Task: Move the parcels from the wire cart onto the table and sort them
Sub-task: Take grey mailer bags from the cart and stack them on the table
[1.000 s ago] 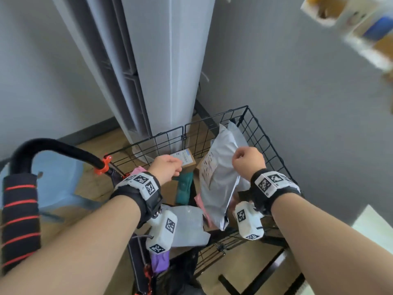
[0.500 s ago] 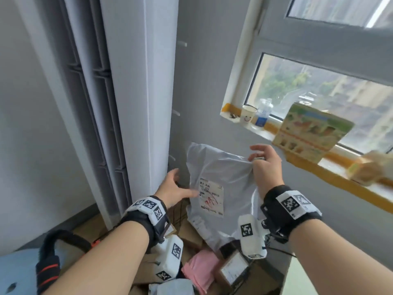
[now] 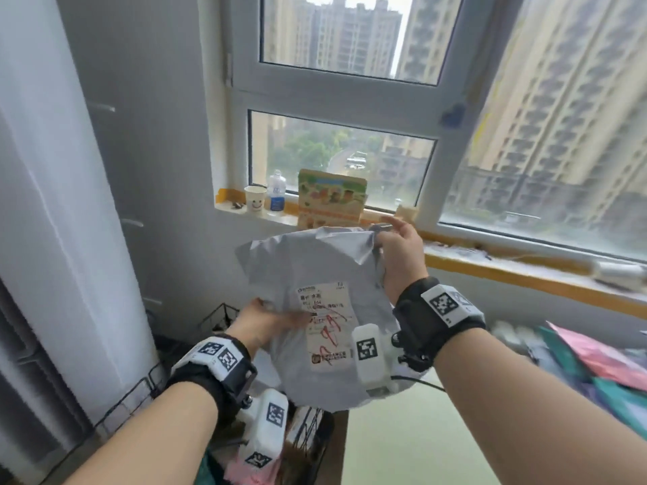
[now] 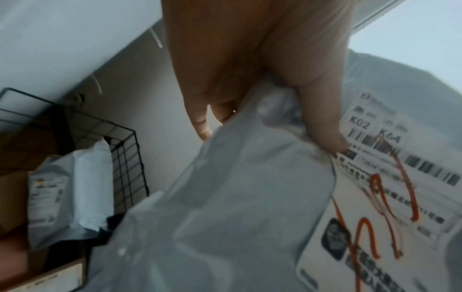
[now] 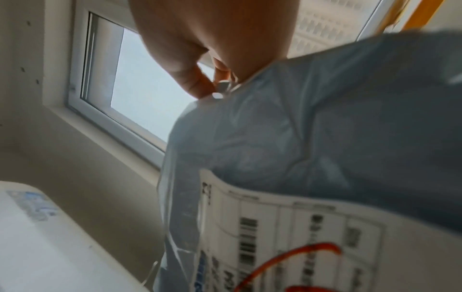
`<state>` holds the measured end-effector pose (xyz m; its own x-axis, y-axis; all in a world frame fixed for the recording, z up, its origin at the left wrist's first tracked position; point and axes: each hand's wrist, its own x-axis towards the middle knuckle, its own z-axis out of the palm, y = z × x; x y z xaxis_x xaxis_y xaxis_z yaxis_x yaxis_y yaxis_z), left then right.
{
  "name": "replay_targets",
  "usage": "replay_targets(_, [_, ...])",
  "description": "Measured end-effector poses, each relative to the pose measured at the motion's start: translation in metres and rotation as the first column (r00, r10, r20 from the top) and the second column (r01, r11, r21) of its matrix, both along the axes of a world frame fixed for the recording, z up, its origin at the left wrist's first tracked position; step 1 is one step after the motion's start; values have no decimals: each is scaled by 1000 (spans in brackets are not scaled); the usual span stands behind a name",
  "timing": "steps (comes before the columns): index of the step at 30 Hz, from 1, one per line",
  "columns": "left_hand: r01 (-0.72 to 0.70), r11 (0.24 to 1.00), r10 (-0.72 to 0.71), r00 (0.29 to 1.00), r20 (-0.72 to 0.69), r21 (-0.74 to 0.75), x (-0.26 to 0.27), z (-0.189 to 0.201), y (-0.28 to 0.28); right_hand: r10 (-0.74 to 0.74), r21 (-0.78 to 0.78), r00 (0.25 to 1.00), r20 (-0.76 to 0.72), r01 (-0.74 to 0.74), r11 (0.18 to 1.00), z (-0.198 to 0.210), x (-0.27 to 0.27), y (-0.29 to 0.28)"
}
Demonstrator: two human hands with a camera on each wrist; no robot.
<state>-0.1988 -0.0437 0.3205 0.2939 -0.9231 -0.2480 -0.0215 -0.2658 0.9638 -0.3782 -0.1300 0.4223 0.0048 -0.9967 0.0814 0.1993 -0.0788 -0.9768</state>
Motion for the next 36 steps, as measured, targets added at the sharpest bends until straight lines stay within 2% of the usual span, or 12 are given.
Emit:
replay_targets(2, [2,999,-5,998,-62,-46,-24,9,-8,-55,2,996,-66,56,998,-2,-32,-6])
replay_targets(5, [-50,993,30,983,-179,-105,-55,20,-24,-56,-10,962,-268,55,998,-7,-81,-10])
replay_targets(8, [-55,988,28,984,-176,-147,-85,26,-52,65,29,860,-506,-58,998,-22,-129,-8])
replay_targets(10, [-20,989,0,990,-139,-145,-111,28,-72,155,75,774,-613,-138,988,-35,-158,-7])
replay_targets(12, [49,989,-59,995,-75,-137,-145,26,-93,144,81,752,-643,-121,989,-46,-190,-8])
replay_targets(15, [113,987,-116,993,-20,-118,-206,21,-124,-7,31,706,-708,41,999,-45,-247,-17])
replay_targets(18, [123,985,-120,992,32,-123,-279,21,-150,-156,-50,643,-750,179,983,-37,-313,-30])
replay_targets(22, [110,987,-104,993,59,-119,-382,26,-181,-243,-77,557,-794,304,950,-32,-404,-51])
replay_targets(29, [271,963,-270,960,-74,3,-514,23,-229,-230,-9,548,-804,377,926,-34,-545,-93])
replay_targets(31, [320,947,-312,940,-135,41,-541,14,-234,-225,3,517,-826,404,915,-42,-571,-103])
replay_targets(36, [378,924,-369,922,-120,64,-585,0,-244,-215,31,481,-850,454,890,-62,-611,-124])
